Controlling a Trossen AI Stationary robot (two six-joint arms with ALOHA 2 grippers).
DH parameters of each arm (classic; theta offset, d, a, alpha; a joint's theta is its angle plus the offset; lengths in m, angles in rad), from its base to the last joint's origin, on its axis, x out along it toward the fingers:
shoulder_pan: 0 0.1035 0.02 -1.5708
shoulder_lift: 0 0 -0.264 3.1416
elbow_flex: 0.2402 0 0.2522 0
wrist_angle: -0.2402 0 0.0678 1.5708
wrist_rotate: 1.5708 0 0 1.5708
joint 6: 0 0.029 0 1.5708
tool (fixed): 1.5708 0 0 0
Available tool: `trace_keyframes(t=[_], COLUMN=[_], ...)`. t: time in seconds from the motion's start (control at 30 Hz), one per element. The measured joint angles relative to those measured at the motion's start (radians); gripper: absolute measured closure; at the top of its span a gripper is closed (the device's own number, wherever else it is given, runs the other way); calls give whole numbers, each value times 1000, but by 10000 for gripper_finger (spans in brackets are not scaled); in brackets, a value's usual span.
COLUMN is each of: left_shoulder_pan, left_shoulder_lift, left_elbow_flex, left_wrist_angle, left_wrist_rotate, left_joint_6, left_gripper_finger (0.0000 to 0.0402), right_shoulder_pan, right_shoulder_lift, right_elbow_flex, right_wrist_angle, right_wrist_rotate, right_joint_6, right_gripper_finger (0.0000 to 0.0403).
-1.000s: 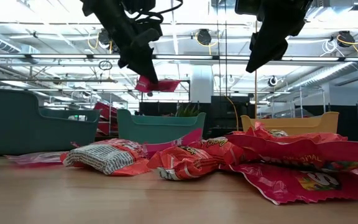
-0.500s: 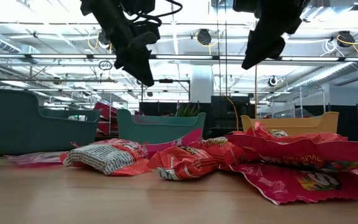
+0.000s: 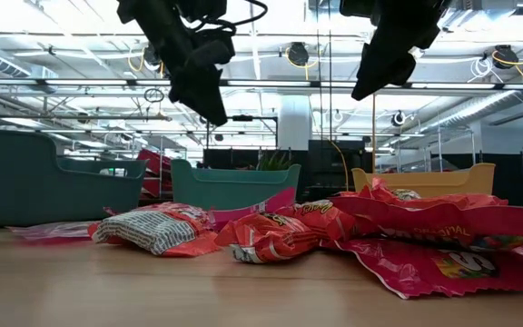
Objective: Sort candy
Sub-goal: Put the red candy into the yellow bin
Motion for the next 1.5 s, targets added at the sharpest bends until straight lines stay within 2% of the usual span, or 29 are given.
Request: trace_keyframes(t=[0.17, 0.3, 0.5, 0.97, 1.23, 1.5], left_shoulder_pan=[-4, -29, -85, -205, -232, -234], left_shoulder_lift=[-13, -46, -109, -150, -150, -150], left_elbow_flex=[0, 0, 0, 0, 0, 0], left_wrist_angle=[-5, -11, -23, -27, -27, -27], left_wrist_rotate=[109, 130, 111, 53, 38, 38], left_joint_6=[-24, -53, -104, -138, -182, -183], left_gripper_finger=[290, 290, 290, 290, 290, 290], right_shoulder_pan=[0, 0, 0, 0, 0, -4], right_shoulder_lift=[0, 0, 0, 0, 0, 0], right_elbow_flex=[0, 0, 0, 0, 0, 0], right_wrist_angle=[-1, -6, -95, -209, -294, -306], right_wrist_rotate=[0, 0, 0, 0, 0, 3], right_joint_6=[9, 84, 259, 464, 637, 692], right_gripper_finger=[216, 216, 216, 216, 216, 216])
